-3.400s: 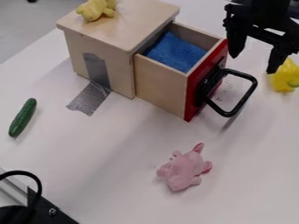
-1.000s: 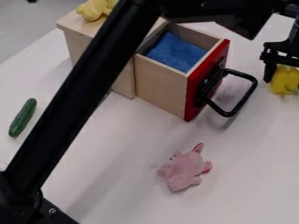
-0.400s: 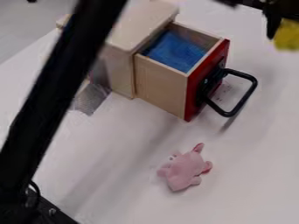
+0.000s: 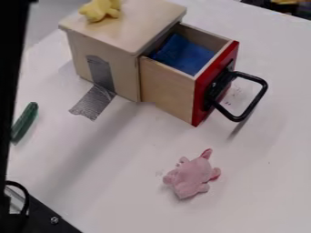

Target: Move the yellow object and place it on top of the box

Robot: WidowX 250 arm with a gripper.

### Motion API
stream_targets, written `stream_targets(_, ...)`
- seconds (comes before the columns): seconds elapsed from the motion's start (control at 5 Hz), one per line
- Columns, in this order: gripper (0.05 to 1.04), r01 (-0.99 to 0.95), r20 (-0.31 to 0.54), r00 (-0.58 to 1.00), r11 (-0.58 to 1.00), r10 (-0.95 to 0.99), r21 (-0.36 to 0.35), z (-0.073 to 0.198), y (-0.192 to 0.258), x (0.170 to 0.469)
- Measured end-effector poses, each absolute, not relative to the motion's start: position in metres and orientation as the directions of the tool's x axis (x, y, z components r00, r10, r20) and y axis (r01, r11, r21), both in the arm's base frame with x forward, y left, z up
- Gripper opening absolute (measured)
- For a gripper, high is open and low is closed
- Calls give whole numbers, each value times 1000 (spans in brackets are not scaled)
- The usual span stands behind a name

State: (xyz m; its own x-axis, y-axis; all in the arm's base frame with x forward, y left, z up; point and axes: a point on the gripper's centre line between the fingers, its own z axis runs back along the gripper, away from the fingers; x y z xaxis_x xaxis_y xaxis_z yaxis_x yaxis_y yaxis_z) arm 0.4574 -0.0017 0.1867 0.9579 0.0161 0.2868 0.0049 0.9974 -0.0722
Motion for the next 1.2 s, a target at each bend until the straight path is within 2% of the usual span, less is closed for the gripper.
stream_targets(0.2,901,34,207,978,996,-15,-88,184,40,430)
stream_targets(0.4,901,29,147,989,997,-17,-74,174,70,396)
stream_targets(0.6,901,53,108,993,997,-47,-48,162,74,370)
stream_targets(1.0,901,85,54,995,996,-84,-8,134,94,348)
stream_targets(1.2,901,114,38,993,993,-114,19,132,101,346)
